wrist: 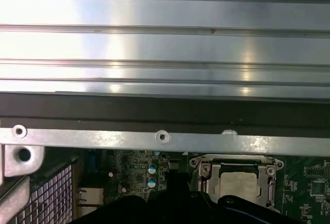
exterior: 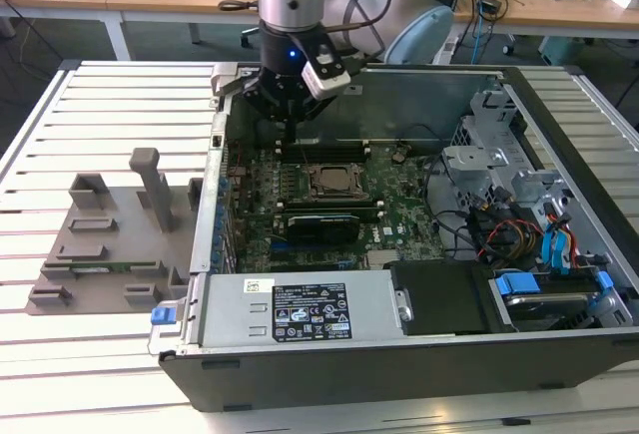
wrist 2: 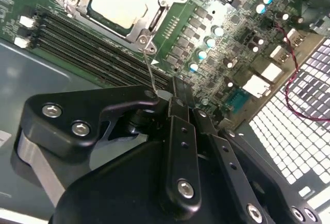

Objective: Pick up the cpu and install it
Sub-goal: 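Install the first cpu locking lever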

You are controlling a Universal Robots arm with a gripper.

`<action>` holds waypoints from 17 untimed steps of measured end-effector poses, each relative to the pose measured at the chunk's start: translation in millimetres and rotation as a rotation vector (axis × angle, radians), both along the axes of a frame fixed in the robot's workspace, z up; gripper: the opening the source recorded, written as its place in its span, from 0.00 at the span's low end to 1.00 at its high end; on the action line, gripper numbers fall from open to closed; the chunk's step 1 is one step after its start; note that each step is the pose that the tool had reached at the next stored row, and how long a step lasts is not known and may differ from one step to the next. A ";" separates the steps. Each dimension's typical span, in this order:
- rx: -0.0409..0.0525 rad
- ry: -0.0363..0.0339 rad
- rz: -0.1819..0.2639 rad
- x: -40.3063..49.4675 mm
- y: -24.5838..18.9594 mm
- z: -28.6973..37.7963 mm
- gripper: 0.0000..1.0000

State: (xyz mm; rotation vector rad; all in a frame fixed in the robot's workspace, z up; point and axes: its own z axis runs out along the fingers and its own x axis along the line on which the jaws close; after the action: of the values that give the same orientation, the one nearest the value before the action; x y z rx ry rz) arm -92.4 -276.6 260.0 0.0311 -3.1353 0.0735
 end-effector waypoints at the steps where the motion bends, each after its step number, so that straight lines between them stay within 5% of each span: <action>1: 0.0000 0.0000 0.000 1.5 0.0 0.0 0.11; 17: -0.0001 0.0008 0.000 36.0 0.0 -0.2 0.11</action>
State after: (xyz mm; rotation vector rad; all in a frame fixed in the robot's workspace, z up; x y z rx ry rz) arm -56.5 -276.6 259.8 0.0312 -3.1344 0.0736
